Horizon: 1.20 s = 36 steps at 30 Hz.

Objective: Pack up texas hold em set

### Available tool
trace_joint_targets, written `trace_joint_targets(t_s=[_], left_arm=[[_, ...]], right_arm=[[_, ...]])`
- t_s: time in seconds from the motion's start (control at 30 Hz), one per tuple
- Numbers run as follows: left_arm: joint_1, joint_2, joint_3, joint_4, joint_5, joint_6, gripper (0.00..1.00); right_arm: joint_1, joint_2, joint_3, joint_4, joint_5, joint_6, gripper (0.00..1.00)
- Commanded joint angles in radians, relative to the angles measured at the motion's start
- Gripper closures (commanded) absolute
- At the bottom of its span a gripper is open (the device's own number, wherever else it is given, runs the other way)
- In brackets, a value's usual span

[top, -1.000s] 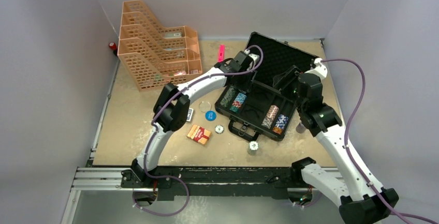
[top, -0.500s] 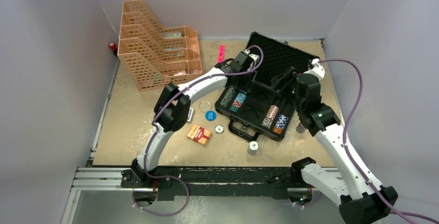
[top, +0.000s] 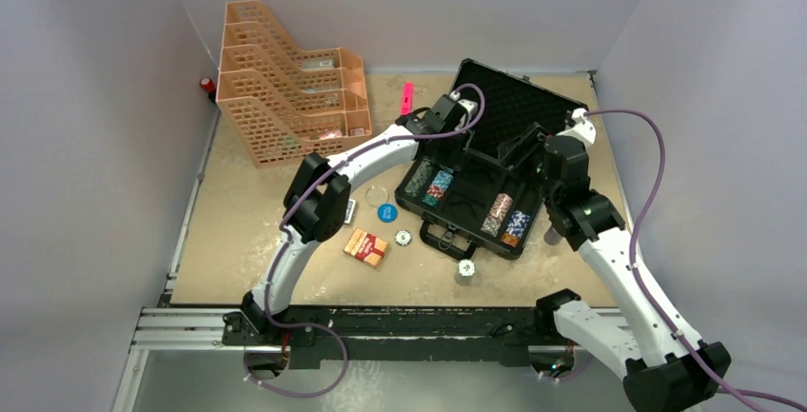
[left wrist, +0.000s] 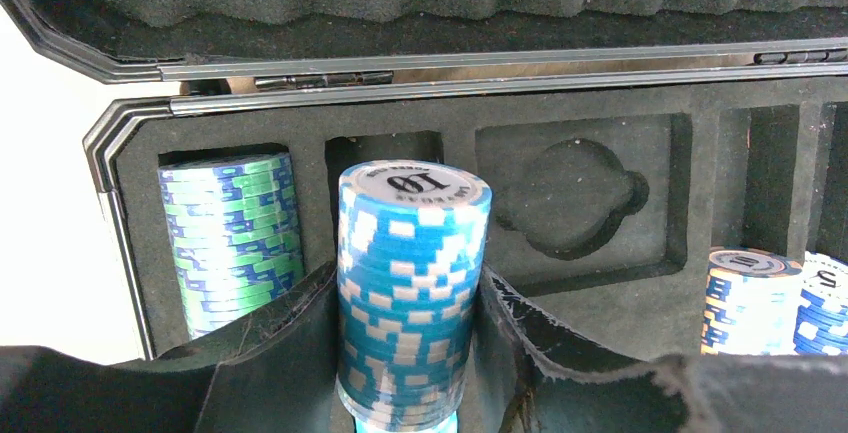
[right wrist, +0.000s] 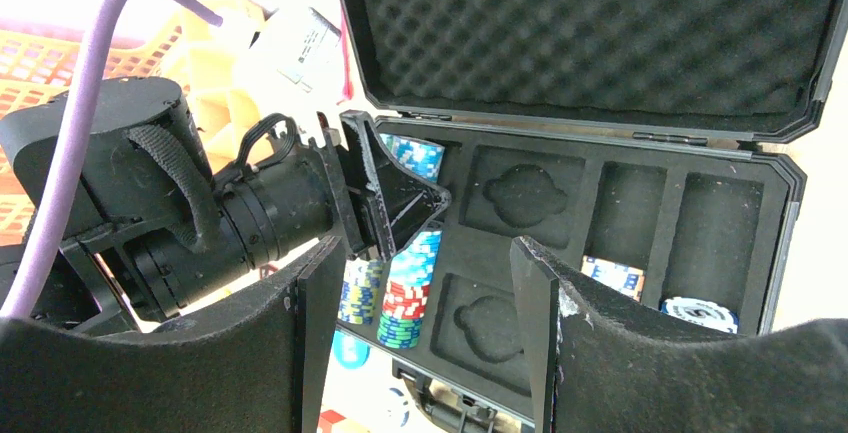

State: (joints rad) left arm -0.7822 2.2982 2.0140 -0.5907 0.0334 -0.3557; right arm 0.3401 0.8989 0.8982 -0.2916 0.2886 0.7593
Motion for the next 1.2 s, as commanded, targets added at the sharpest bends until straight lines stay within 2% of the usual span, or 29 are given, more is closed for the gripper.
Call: trace_joint_targets(t_s=[0.0, 0.13, 0.3, 0.43, 0.63, 0.73, 1.0, 1.17], left_arm=[[-0.01, -0.04, 0.025, 0.002, 0.008, 0.011, 0.5], [-0.01, -0.069, 0.007, 0.035, 0.015, 0.012, 0.43], [-0.01, -0.098, 0.005, 0.051, 0.007, 0.011, 0.42], [-0.011, -0.132, -0.019, 0.073, -0.025, 0.009, 0.49], [-0.01, -0.131, -0.06, 0.097, -0.011, -0.003, 0.68], [-0.01, -0.105, -0.06, 0.09, -0.007, -0.014, 0.75], [-0.009, -0.074, -0.08, 0.079, -0.015, -0.03, 0.78], [-0.011, -0.051, -0.089, 0.068, -0.008, -0.047, 0.85]], right_arm=[[-0.001, 0.003, 0.0, 0.041, -0.011, 0.003, 0.36], [-0.001, 0.004, 0.001, 0.043, -0.018, 0.0, 0.36], [-0.001, 0.005, -0.001, 0.042, -0.022, 0.0, 0.36], [-0.001, 0.006, -0.004, 0.045, -0.025, 0.001, 0.36], [-0.001, 0.01, -0.014, 0.051, -0.033, 0.005, 0.36], [-0.001, 0.017, -0.015, 0.051, -0.039, 0.003, 0.36], [-0.001, 0.024, -0.027, 0.05, -0.061, -0.004, 0.36], [-0.001, 0.033, -0.031, 0.045, -0.083, -0.011, 0.37]])
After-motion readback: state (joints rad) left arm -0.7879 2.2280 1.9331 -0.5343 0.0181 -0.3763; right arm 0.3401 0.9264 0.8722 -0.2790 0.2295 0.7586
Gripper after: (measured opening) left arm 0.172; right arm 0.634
